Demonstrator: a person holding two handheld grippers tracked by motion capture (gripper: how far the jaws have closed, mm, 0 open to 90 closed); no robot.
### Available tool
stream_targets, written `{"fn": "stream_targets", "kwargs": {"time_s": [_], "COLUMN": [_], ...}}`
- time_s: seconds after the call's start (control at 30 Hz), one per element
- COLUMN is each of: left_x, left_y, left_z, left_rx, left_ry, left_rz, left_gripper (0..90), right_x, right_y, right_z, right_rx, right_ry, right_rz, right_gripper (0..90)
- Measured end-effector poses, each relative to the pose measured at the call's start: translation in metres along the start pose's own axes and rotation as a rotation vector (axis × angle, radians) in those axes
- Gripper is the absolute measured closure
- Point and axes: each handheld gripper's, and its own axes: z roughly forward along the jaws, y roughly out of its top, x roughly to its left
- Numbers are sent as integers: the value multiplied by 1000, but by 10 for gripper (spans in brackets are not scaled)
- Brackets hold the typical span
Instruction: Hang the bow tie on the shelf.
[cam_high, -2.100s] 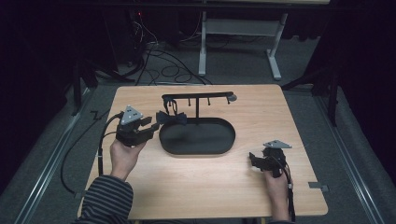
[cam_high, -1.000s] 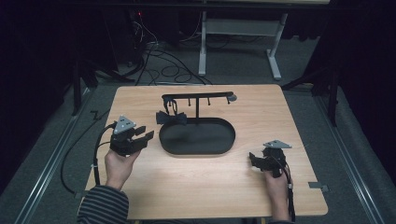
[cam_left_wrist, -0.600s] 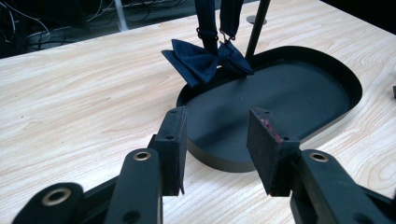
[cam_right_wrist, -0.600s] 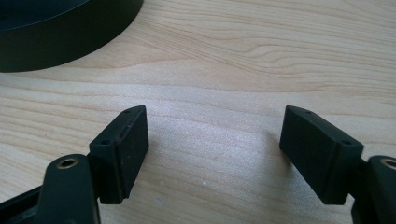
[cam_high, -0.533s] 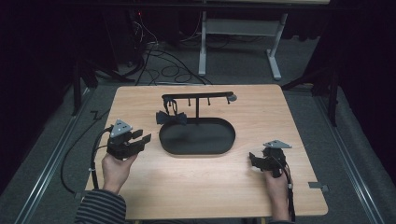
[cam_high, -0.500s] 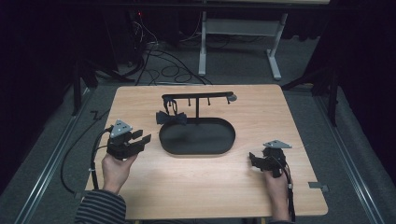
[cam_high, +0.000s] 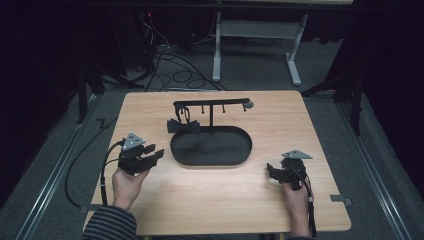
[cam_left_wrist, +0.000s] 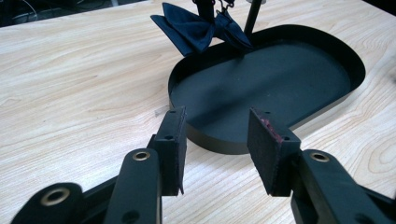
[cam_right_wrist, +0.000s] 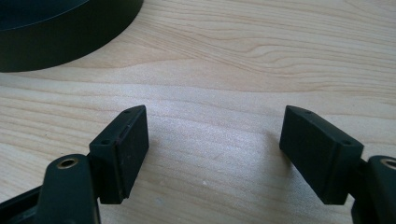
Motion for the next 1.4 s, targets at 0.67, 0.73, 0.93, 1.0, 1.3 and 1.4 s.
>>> {"fn": "stream_targets", "kwargs": {"time_s": [0.67,0.73,0.93,1.0,1.3,1.4], "left_x": [-6,-6,-7,-8,-10,-10], "left_y": [-16,-18,-23,-25,-32,-34], "left_z": [12,13,16,17,23,25], "left_rx": [40,43,55,59,78,83], "left_ry": [-34,-37,-44,-44,-49,-52], "left_rz": [-17,-20,-26,-29,-34,-40], "left_gripper": [562,562,562,560,556,554], "right_x": [0,0,0,0,0,0], "right_y": [0,0,0,0,0,0], "right_z": [0,0,0,0,0,0], "right_rx": [1,1,0,0,1,0], "right_ry": [1,0,0,0,0,0], "right_rz": [0,-1,0,0,-1,0], "right_gripper": [250,250,250,250,250,250]}}
